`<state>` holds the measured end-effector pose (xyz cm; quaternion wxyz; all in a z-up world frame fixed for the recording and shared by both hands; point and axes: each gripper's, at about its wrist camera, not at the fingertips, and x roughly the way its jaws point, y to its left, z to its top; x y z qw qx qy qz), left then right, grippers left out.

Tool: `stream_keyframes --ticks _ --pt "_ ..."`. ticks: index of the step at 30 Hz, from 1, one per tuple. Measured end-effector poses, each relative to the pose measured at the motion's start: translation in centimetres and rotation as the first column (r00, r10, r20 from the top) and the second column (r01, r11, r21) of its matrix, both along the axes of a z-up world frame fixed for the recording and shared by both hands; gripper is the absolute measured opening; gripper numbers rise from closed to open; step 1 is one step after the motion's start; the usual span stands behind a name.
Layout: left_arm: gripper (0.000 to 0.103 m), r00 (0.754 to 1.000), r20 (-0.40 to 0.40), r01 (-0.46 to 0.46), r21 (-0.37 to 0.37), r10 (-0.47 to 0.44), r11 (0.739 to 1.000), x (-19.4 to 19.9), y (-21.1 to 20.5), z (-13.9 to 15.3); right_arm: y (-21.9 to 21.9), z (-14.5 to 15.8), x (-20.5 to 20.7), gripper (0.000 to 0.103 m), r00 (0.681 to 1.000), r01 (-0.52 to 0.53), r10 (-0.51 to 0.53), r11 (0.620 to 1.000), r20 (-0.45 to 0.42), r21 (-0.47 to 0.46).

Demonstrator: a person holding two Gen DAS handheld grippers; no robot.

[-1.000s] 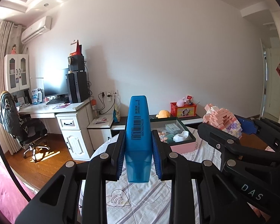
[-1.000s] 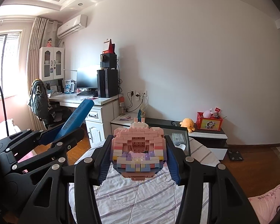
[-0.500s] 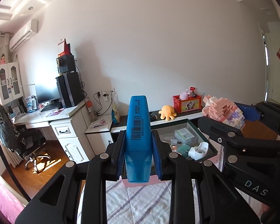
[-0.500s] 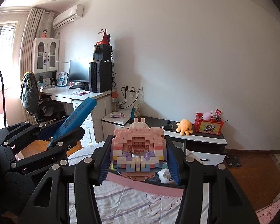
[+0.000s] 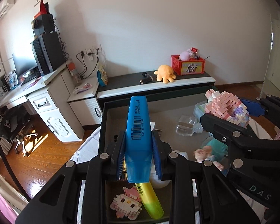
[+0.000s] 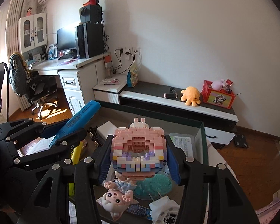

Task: Organize rigid objects

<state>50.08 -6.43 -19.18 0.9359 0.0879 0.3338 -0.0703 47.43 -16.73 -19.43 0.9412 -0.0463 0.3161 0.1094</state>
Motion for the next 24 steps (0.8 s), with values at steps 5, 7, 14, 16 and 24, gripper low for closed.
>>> stream_keyframes --ticks 5,7,14,16,24 --pt "0.027 0.998 -0.045 -0.038 -0.013 0.037 0.999 1.9 0.9 -2.0 0.9 -1.7 2.2 0.054 0.998 -0.024 0.023 1.0 -0.055 -0.004" --pt "0.027 0.998 -0.055 -0.044 -0.01 0.043 0.999 2.1 1.0 -2.6 1.0 -2.2 2.7 0.054 0.997 -0.025 0.024 1.0 -0.074 -0.007" --pt "0.058 0.996 -0.022 -0.09 -0.021 0.09 0.996 1.4 2.0 -1.9 0.0 -1.7 2.2 0.071 0.998 0.034 -0.034 0.999 -0.06 0.009" --pt "0.084 0.993 -0.006 -0.121 -0.045 0.121 0.992 0.8 2.8 -1.4 -0.7 -1.1 1.3 0.082 0.997 0.061 -0.06 0.998 -0.039 0.022" --pt "0.102 0.991 0.049 -0.118 -0.135 0.125 0.984 -5.0 4.1 1.6 -1.3 1.8 -4.5 0.086 0.999 0.049 -0.051 0.994 0.018 0.1"
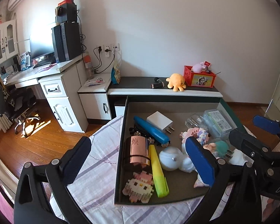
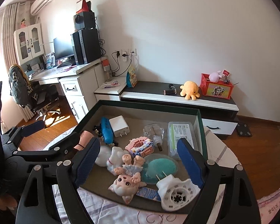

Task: Organize rigid objects

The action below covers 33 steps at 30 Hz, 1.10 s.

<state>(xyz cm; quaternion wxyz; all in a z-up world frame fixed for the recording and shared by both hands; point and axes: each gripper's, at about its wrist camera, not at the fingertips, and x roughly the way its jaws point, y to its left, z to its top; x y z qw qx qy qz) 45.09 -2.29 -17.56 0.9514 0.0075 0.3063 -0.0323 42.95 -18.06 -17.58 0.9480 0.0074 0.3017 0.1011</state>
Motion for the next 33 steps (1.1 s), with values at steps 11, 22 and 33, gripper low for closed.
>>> stream_keyframes --ticks 11,22,33 --pt "0.103 0.981 0.193 -0.015 0.06 0.003 0.998 -13.7 -0.2 5.9 0.2 4.7 -13.7 0.087 0.983 0.032 -0.033 0.999 0.18 0.013" --pt "0.103 0.943 0.333 -0.005 0.041 -0.009 0.999 -25.3 -0.1 10.2 -0.2 8.5 -25.7 0.103 0.937 0.082 -0.095 0.995 0.337 0.053" --pt "0.103 0.901 0.433 -0.014 0.041 -0.005 0.999 -34.2 0.3 13.3 0.0 11.5 -33.5 0.103 0.904 0.114 -0.126 0.992 0.408 0.054"
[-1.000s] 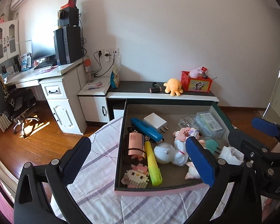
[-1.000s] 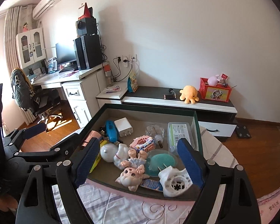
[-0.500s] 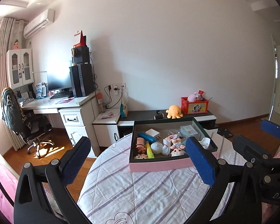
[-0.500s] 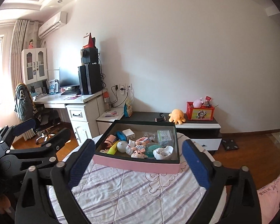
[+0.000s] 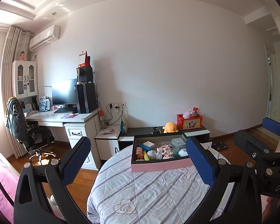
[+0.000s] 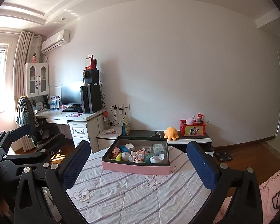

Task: Organize rigid objects

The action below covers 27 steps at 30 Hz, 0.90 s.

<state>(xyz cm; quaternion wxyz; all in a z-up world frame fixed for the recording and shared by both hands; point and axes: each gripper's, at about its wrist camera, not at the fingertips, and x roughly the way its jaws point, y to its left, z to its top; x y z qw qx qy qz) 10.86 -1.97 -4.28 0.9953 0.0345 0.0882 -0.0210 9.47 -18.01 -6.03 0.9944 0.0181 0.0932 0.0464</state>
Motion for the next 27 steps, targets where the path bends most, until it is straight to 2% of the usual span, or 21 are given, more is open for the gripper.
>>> stream_keyframes --ticks 12,27 --pt "0.103 0.999 0.05 0.004 -0.031 -0.002 1.0 -5.4 0.7 1.9 1.0 1.8 -5.1 0.103 0.999 0.008 -0.007 1.0 0.044 -0.014" --pt "0.103 0.996 0.084 -0.007 -0.035 0.01 0.999 -7.2 1.0 2.8 1.6 2.5 -6.8 0.103 0.996 0.018 -0.015 1.0 0.084 -0.025"
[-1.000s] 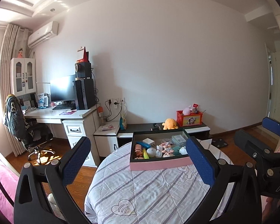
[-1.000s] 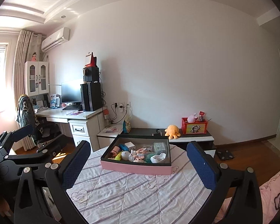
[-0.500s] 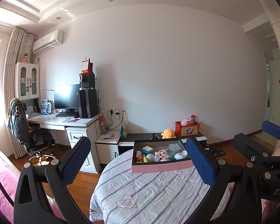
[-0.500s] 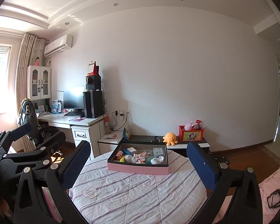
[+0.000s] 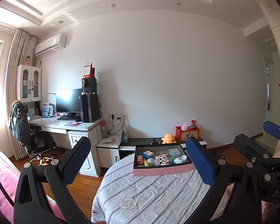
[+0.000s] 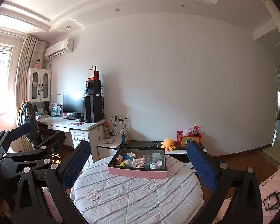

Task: Organize rigid objects

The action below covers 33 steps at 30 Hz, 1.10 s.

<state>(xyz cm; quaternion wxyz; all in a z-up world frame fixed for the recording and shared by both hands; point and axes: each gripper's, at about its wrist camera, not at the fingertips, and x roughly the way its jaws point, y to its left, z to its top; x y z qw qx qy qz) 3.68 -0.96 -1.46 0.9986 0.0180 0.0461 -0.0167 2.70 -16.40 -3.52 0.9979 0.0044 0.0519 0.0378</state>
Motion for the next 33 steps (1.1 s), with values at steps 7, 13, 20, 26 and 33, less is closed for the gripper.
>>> stream_keyframes --ticks 7,13,20,26,33 --pt "0.103 1.0 0.005 -0.007 0.002 0.007 1.0 -0.3 0.4 0.2 0.0 0.0 -0.1 0.103 1.0 -0.003 0.003 1.0 0.003 -0.001" --pt "0.103 1.0 0.018 -0.005 -0.001 0.005 1.0 -0.7 0.5 0.4 -0.1 0.2 -0.2 0.103 1.0 0.005 -0.005 1.0 0.02 -0.007" --pt "0.103 0.999 0.042 -0.003 -0.011 0.004 1.0 -1.2 0.6 0.5 0.0 0.2 -1.0 0.103 0.997 0.039 -0.037 0.999 0.067 -0.022" --pt "0.103 0.999 0.041 -0.007 -0.008 0.007 1.0 -1.2 0.5 0.5 -0.1 0.1 -1.2 0.103 0.996 0.047 -0.045 0.999 0.076 -0.016" --pt "0.103 0.999 0.04 -0.011 -0.004 0.011 1.0 -1.2 0.2 0.6 0.1 0.1 -1.3 0.103 0.996 0.06 -0.059 0.998 0.074 -0.019"
